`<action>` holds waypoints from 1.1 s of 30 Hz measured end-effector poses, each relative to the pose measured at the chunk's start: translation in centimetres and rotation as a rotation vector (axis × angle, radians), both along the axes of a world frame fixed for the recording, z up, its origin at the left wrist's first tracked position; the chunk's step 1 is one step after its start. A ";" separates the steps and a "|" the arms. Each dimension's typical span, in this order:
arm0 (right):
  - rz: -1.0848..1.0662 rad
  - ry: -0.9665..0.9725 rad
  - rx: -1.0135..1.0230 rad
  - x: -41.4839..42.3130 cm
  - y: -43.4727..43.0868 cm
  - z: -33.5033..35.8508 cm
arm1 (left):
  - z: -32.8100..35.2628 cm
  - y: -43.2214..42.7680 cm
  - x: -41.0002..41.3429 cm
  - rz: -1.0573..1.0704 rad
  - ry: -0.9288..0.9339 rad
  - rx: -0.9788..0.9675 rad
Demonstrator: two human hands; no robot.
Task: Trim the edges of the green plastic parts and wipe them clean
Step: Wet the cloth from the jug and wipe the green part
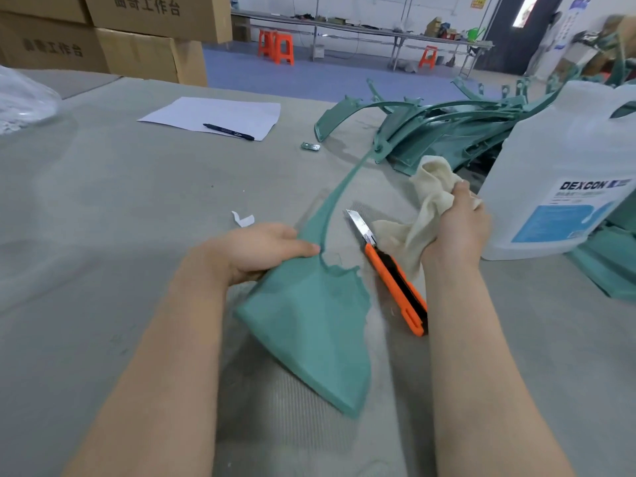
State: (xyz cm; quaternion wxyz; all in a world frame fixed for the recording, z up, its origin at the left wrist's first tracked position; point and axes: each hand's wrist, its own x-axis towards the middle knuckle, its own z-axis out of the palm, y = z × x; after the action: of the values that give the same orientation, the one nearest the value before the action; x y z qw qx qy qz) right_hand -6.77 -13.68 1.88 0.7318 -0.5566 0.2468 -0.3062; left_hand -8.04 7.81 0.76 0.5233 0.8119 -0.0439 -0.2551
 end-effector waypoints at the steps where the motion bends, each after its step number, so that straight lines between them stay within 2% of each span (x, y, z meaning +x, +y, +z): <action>1: -0.006 -0.011 0.021 0.0 -0.1 0.1 | -0.4 0.1 0.2 -0.019 -0.037 0.097; 3: 0.018 -0.075 0.105 0.0 -0.1 0.3 | -0.9 -0.1 0.6 -0.021 -0.134 0.280; 4: 0.055 -0.126 0.178 -0.1 -0.1 0.5 | -1.1 -0.2 1.0 0.018 -0.181 0.308; 6: 0.144 -0.226 0.321 -0.2 -0.1 0.9 | -1.5 -0.3 1.6 0.145 -0.248 0.275; 8: 0.178 -0.237 0.383 -0.4 -0.2 1.2 | -2.0 -0.1 2.3 0.284 -0.280 0.271; 11: 0.247 -0.105 0.209 -0.7 0.1 1.6 | -2.2 -0.1 2.7 0.391 -0.333 0.394; 13: 0.287 -0.063 0.036 -0.5 0.4 1.6 | -1.5 -0.6 2.5 0.476 -0.481 0.489; 15: 0.249 -0.085 -0.012 -0.6 0.7 1.6 | -0.1 -1.9 1.9 0.538 -0.712 0.330; 16: 0.227 -0.106 -0.021 -0.7 0.8 1.6 | 0.9 -3.1 1.5 0.493 -0.778 0.150; 17: 0.225 -0.130 -0.034 -0.8 1.0 1.8 | 1.9 -4.7 1.1 0.387 -0.762 -0.052; 19: 0.277 -0.171 -0.088 -1.0 1.3 2.0 | 3.3 -8.9 0.3 0.163 -0.557 -0.356; 20: 0.296 -0.178 -0.139 -1.1 1.3 2.0 | 3.7 -10.9 0.1 0.127 -0.427 -0.478; 22: 0.290 -0.147 -0.293 -1.4 0.5 1.9 | 3.6 -14.4 1.0 0.210 -0.189 -0.691; 24: 0.229 -0.099 -0.399 -1.8 -1.2 2.1 | 3.2 -16.8 2.1 0.346 -0.068 -0.775; 26: 0.049 -0.049 -0.362 -2.2 -3.5 2.1 | 2.7 -18.5 3.3 0.474 -0.005 -0.801; 29: -0.423 -0.141 -0.017 -2.8 -7.7 1.4 | 2.6 -21.3 4.0 0.527 -0.173 -0.675; 31: -0.522 -0.155 0.148 -2.6 -9.7 0.5 | 2.9 -23.3 3.7 0.440 -0.302 -0.610; 33: -0.490 -0.081 0.173 -1.8 -10.7 -0.8 | 3.4 -24.7 3.1 0.377 -0.384 -0.606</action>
State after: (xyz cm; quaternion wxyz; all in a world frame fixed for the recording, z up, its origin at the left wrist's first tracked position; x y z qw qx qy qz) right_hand -8.59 -24.34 1.05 0.6899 -0.4028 0.3699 -0.4744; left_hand -4.93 -16.86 4.13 0.7587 0.6478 -0.0645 0.0259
